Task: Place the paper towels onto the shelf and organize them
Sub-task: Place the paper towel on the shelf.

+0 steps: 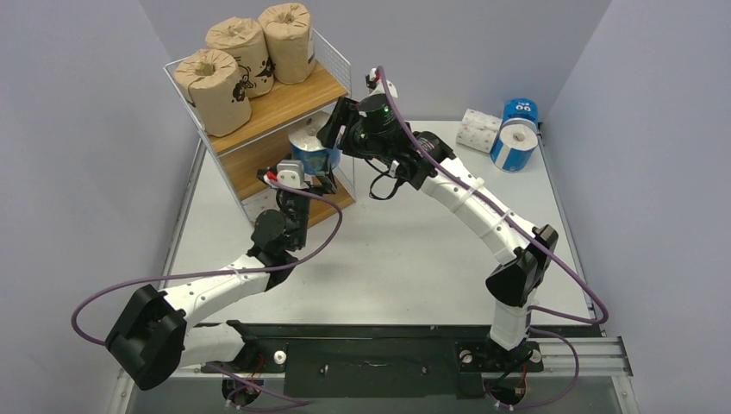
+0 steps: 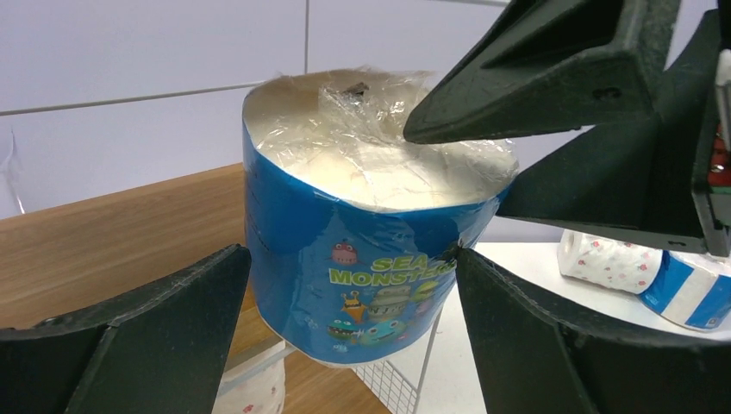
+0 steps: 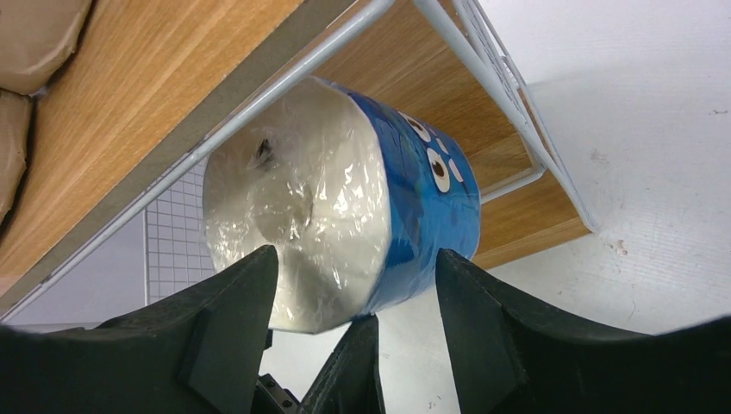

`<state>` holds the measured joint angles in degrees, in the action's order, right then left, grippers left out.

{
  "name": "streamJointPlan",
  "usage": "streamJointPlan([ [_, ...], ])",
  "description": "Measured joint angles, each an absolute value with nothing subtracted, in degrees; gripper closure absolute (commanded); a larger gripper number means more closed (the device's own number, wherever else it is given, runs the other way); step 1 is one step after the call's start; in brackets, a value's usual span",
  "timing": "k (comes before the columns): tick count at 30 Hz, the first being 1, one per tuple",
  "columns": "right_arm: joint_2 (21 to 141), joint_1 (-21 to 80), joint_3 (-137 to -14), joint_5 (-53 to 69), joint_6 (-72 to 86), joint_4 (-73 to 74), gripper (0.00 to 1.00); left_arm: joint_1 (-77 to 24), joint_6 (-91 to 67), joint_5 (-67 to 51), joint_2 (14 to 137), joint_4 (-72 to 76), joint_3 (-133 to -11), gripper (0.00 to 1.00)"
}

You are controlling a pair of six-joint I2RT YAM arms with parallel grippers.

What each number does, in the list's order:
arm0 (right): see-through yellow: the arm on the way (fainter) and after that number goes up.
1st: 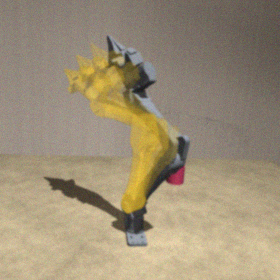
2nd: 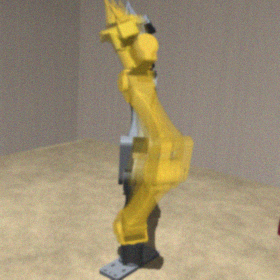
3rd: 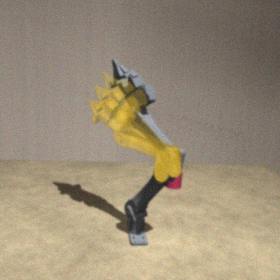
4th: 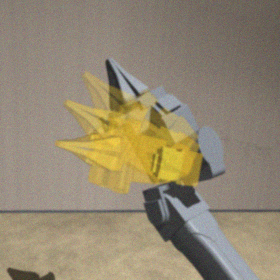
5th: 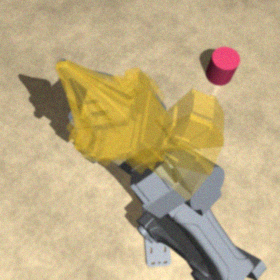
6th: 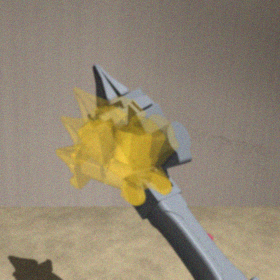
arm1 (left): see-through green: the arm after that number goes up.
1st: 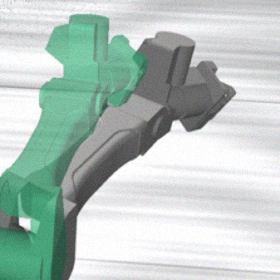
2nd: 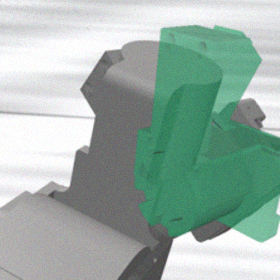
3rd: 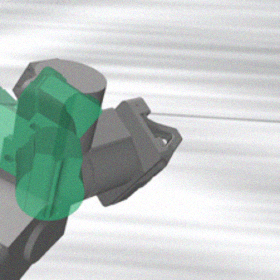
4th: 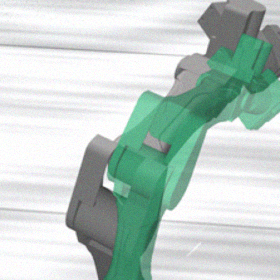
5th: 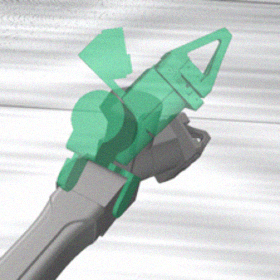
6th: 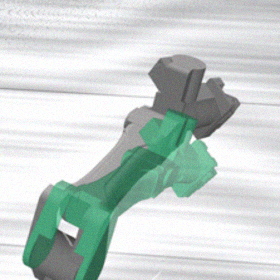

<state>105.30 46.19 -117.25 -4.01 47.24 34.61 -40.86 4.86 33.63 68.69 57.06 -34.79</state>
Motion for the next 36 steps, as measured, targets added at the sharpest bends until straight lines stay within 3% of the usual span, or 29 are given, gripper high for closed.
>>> streamJointPlan([
  [13,92.92,43.42,-108.79,-3.77,47.22,32.64,0.37,-38.70,4.67,34.20,71.55,56.71,-38.30,0.12],
  [25,80.62,42.02,-85.71,-4.25,47.22,24.88,0.44,-35.20,4.84,34.20,75.70,55.61,-41.15,0.12],
  [36,74.96,41.95,-74.04,-4.86,46.98,22.09,0.45,-33.10,4.91,34.17,79.83,55.42,-44.10,0.12],
])
